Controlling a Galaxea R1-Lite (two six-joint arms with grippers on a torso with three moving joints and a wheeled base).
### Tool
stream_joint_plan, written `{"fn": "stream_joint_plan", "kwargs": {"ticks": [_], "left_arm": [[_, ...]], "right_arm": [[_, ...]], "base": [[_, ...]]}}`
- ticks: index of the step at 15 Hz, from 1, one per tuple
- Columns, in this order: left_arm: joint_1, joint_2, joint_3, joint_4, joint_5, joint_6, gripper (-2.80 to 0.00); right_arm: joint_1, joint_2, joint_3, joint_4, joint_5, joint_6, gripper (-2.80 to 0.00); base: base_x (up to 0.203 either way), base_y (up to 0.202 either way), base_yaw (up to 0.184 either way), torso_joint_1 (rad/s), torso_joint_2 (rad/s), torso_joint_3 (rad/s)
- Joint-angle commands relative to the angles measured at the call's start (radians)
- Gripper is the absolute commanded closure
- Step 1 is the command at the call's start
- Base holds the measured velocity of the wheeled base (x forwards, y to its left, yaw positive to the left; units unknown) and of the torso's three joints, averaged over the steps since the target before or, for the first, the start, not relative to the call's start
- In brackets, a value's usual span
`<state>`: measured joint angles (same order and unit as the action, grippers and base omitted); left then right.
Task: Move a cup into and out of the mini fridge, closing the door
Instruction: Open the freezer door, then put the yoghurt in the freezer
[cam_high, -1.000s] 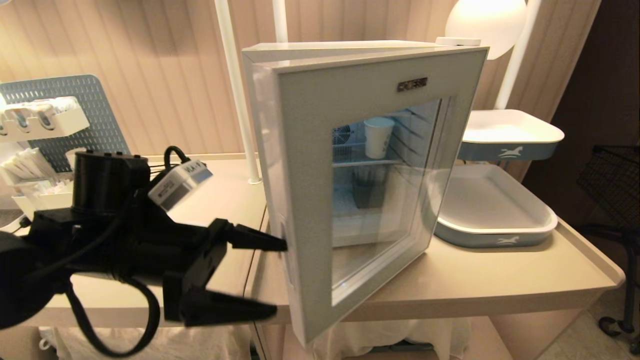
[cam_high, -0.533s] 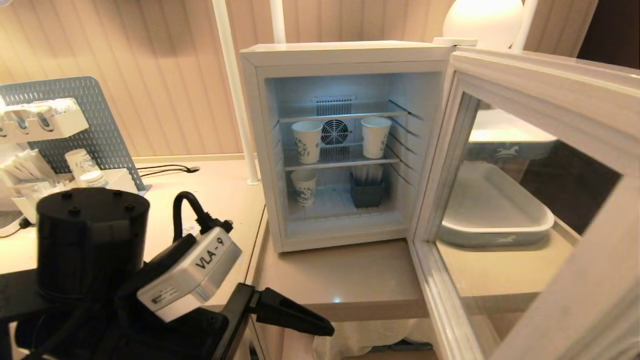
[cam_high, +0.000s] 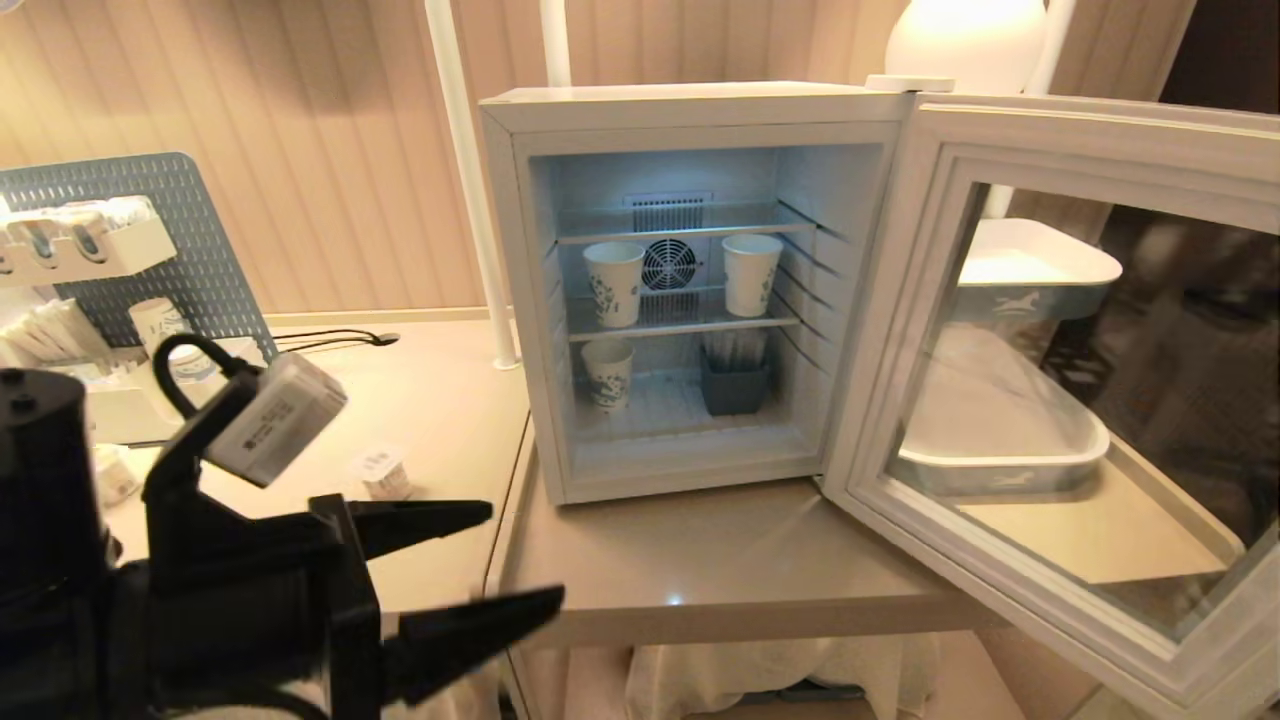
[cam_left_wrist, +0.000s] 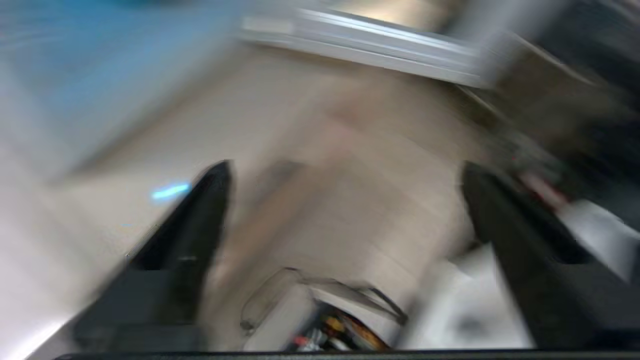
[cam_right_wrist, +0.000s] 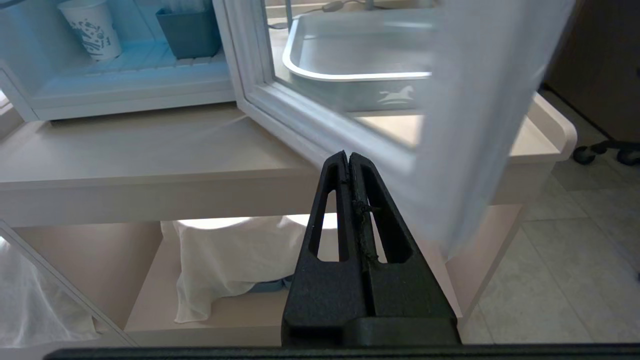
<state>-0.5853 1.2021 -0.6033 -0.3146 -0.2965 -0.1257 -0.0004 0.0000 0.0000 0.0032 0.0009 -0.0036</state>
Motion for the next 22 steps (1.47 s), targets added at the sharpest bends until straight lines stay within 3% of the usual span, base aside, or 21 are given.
{"fn": "stream_joint_plan", "kwargs": {"ticks": [1, 4, 6, 10, 13, 15, 18, 20, 21, 22], "left_arm": [[0.051, -0.05, 0.008, 0.014, 0.31, -0.021, 0.0], [0.181, -0.091, 0.01, 0.136, 0.53, -0.06, 0.0], [0.215, -0.154, 0.028, 0.167, 0.624, -0.075, 0.0], [0.298, -0.347, 0.038, 0.258, 0.708, -0.073, 0.0], [0.369, -0.535, -0.057, 0.489, 0.774, -0.072, 0.0], [0.406, -0.695, -0.151, 0.72, 0.785, -0.074, 0.0], [0.59, -0.911, -0.257, 1.034, 0.742, -0.083, 0.0], [0.626, -1.0, -0.273, 1.11, 0.669, -0.096, 0.0], [0.611, -1.079, -0.262, 1.119, 0.564, -0.079, 0.0], [0.602, -1.154, -0.248, 1.125, 0.396, -0.044, 0.0]], "right_arm": [[0.0, 0.0, 0.0, 0.001, 0.001, 0.0, 0.0], [0.0, 0.0, 0.0, 0.001, 0.001, 0.001, 0.0], [0.0, 0.0, 0.0, 0.0, -0.001, -0.001, 0.0], [0.0, 0.0, 0.0, 0.0, 0.0, 0.0, 0.0], [0.0, 0.0, 0.0, 0.0, 0.0, -0.001, 0.0], [0.0, 0.0, 0.0, 0.0, -0.001, -0.001, 0.0], [0.0, 0.0, 0.0, 0.0, 0.0, 0.0, 0.0], [0.0, 0.0, 0.0, 0.0, -0.001, -0.001, 0.0], [0.0, 0.0, 0.0, 0.0, -0.001, -0.001, 0.0], [0.0, 0.0, 0.0, 0.0, 0.001, -0.001, 0.0]], "base": [[0.0, 0.0, 0.0, 0.0, 0.0, 0.0], [0.0, 0.0, 0.0, 0.0, 0.0, 0.0], [0.0, 0.0, 0.0, 0.0, 0.0, 0.0], [0.0, 0.0, 0.0, 0.0, 0.0, 0.0], [0.0, 0.0, 0.0, 0.0, 0.0, 0.0], [0.0, 0.0, 0.0, 0.0, 0.0, 0.0], [0.0, 0.0, 0.0, 0.0, 0.0, 0.0], [0.0, 0.0, 0.0, 0.0, 0.0, 0.0], [0.0, 0.0, 0.0, 0.0, 0.0, 0.0], [0.0, 0.0, 0.0, 0.0, 0.0, 0.0]]}}
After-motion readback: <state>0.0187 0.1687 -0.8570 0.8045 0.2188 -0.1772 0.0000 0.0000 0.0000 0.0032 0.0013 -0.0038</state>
